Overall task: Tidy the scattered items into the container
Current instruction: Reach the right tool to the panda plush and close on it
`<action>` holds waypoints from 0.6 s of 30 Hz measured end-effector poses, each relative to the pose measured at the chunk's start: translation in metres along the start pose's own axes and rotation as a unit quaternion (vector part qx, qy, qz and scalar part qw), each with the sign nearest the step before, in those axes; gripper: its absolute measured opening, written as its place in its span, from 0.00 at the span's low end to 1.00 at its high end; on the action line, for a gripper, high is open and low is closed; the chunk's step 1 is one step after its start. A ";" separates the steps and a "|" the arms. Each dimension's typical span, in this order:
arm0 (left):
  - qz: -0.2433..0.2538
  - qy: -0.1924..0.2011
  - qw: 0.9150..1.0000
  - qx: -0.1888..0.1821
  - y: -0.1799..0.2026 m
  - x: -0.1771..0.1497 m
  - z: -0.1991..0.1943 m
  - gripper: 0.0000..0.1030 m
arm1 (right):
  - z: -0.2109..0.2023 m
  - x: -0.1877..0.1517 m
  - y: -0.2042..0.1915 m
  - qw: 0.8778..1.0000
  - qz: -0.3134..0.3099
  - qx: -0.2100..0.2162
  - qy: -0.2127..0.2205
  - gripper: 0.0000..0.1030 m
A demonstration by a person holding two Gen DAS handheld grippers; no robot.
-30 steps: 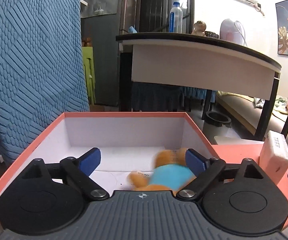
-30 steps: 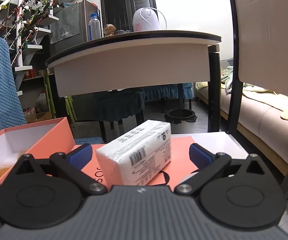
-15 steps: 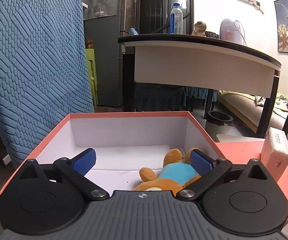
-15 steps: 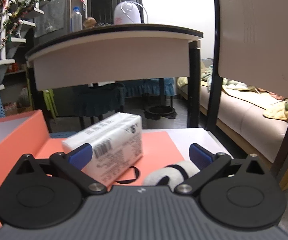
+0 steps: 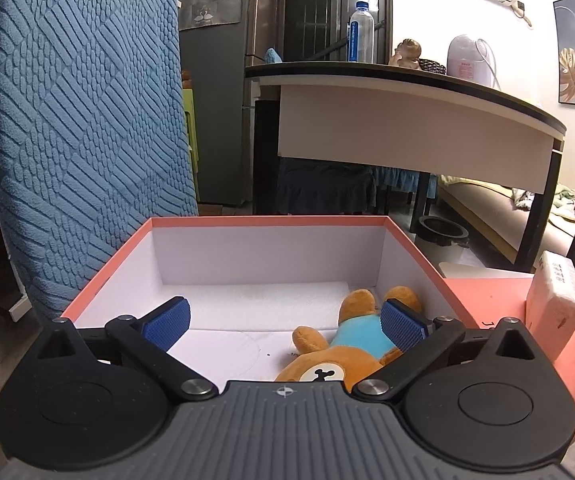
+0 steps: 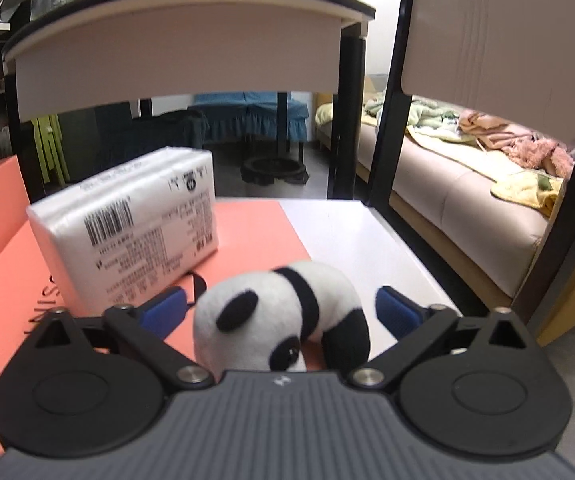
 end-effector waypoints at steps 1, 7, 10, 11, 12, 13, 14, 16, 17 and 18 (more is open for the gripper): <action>0.000 0.001 1.000 0.000 -0.001 0.000 -0.001 0.99 | 0.000 -0.001 0.000 1.000 0.000 0.001 -0.001 0.81; 0.001 0.003 1.000 0.003 -0.004 -0.001 -0.004 0.99 | -0.006 -0.001 0.001 1.000 0.006 0.009 0.009 0.71; 0.003 0.005 1.000 0.005 -0.006 -0.001 -0.007 0.99 | -0.017 0.004 -0.002 1.000 0.001 0.014 0.020 0.52; 0.003 0.005 1.000 0.005 -0.006 -0.001 -0.007 0.99 | -0.021 0.005 -0.003 1.000 0.001 0.017 0.023 0.52; 0.003 0.005 1.000 0.005 -0.007 -0.002 -0.008 0.99 | -0.023 0.007 -0.004 0.999 0.005 0.021 0.026 0.52; 0.003 0.005 1.000 0.005 -0.008 -0.002 -0.009 0.99 | -0.026 0.008 -0.004 0.999 0.007 0.024 0.028 0.52; 0.003 0.006 1.000 0.005 -0.008 -0.002 -0.010 0.99 | -0.028 0.010 -0.005 0.999 0.008 0.024 0.030 0.52; 0.003 0.006 1.000 0.005 -0.010 -0.003 -0.011 0.99 | -0.031 0.011 -0.006 0.999 0.012 0.027 0.030 0.52; 0.003 0.007 1.000 0.005 -0.010 -0.003 -0.012 0.99 | -0.032 0.011 -0.007 0.999 0.014 0.030 0.029 0.51; 0.003 0.007 1.000 0.005 -0.011 -0.003 -0.013 0.99 | -0.033 0.011 -0.008 0.999 0.015 0.034 0.028 0.50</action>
Point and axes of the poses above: each gripper's, at about its wrist camera, not at the fingertips, and z roughly the way its jaws point, y to its right, x to its top, the point moved 2 cm from there along z, roughly the way its jaws point, and after that the axes turned 3 degrees about -y, right-handed, at the moved point
